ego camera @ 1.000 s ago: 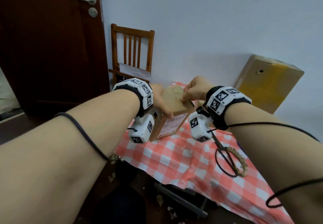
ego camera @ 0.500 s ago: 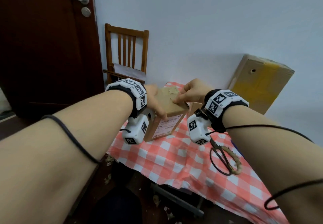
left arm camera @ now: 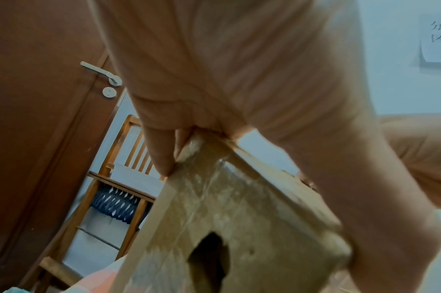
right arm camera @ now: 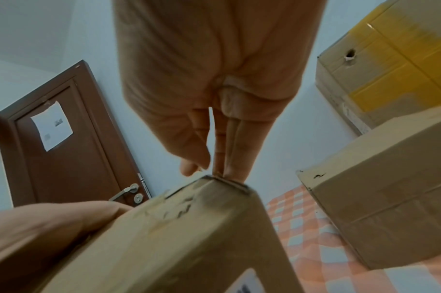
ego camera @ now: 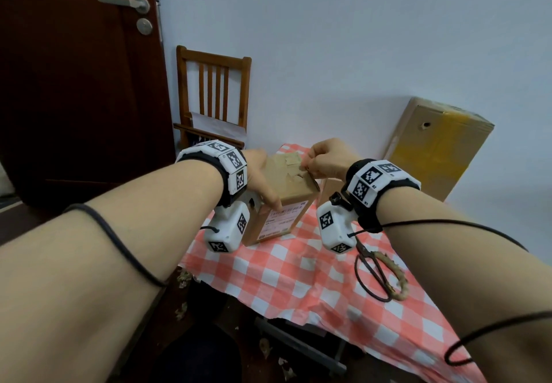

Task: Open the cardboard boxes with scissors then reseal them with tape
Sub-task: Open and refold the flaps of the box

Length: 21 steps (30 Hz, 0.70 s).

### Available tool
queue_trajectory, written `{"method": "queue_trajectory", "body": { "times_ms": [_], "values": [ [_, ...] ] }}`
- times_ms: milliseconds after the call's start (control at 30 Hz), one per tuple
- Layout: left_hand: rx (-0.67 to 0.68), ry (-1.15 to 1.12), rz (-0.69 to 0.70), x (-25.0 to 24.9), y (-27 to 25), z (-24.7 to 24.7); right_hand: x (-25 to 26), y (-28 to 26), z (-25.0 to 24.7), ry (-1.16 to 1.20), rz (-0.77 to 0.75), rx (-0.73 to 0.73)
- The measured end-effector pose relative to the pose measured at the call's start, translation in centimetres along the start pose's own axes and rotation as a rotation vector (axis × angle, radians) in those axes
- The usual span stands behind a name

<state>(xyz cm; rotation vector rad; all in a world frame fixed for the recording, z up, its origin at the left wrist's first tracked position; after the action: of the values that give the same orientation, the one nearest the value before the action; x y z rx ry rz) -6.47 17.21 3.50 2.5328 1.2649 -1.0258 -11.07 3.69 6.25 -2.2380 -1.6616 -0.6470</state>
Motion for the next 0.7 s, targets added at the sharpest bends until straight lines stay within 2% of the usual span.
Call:
{"method": "queue_trajectory", "body": {
  "times_ms": [67, 233, 433, 567, 700],
  "values": [
    [0.004, -0.002, -0.002, 0.1, 0.1, 0.1, -0.1, -0.1, -0.1, 0.037, 0.017, 0.01],
    [0.029, -0.006, 0.003, -0.3, 0.1, 0.4, 1.0, -0.6, -0.9, -0.226, -0.044, -0.008],
    [0.032, -0.009, 0.008, -0.7, -0.3, 0.5, 3.0, -1.0, 0.7, -0.601, -0.097, 0.141],
    [0.031, -0.016, -0.002, -0.8, -0.5, 0.5, 3.3, -1.1, 1.5, -0.688, -0.119, 0.219],
    [0.028, 0.008, -0.009, -0.7, -0.4, 0.5, 2.8, -0.9, 1.7, -0.667, -0.138, 0.181]
  ]
}}
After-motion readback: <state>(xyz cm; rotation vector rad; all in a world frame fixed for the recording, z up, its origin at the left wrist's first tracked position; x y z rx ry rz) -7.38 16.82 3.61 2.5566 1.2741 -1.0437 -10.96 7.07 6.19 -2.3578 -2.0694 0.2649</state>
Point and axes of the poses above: each hand's wrist, its own y-axis towards the middle knuckle, its own z-axis out of the palm, x = y × z, the point moved 9 cm from there along y, towards the middle knuckle, and after that the axes turned 15 degrees about -y, right-handed, at the moved point
